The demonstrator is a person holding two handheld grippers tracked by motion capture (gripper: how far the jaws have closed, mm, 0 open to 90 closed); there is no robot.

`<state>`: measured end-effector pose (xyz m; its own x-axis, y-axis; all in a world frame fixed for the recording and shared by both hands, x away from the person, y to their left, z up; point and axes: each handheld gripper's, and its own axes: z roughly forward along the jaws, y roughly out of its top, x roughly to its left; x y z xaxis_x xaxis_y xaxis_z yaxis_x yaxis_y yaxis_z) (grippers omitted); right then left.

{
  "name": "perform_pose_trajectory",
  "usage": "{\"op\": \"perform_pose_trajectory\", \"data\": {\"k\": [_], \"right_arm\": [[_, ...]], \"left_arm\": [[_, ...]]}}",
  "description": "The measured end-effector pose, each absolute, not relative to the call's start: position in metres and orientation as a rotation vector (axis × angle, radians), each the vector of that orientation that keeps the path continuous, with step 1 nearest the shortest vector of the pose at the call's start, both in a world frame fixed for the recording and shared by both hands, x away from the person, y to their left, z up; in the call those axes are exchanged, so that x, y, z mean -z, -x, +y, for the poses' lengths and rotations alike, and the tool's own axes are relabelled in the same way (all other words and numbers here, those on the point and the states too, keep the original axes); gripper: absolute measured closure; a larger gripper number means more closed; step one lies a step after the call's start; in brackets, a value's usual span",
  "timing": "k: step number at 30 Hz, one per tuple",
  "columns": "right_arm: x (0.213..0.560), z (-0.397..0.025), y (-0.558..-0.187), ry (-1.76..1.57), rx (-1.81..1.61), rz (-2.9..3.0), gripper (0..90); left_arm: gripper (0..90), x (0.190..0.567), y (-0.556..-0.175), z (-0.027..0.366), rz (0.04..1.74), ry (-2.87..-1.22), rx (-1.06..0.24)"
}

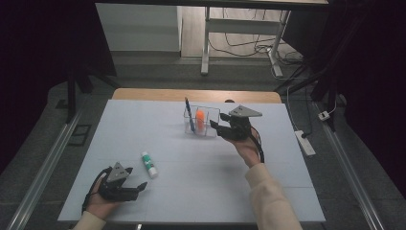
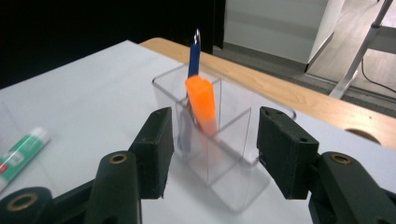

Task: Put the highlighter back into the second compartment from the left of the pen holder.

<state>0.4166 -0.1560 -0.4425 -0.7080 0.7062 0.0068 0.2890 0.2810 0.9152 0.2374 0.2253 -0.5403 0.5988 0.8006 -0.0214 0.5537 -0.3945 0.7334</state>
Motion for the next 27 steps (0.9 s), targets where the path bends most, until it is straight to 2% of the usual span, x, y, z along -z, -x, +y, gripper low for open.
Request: {"op": "perform_pose_trajectory", "data": {"k": [27], "right_arm": [[0.474, -0.234, -0.349, -0.889, -1.42, 2.2, 45.3]], "left_arm": [[20.7, 0.542, -0.238, 0.225, 1.085, -2.112, -0.444]]}}
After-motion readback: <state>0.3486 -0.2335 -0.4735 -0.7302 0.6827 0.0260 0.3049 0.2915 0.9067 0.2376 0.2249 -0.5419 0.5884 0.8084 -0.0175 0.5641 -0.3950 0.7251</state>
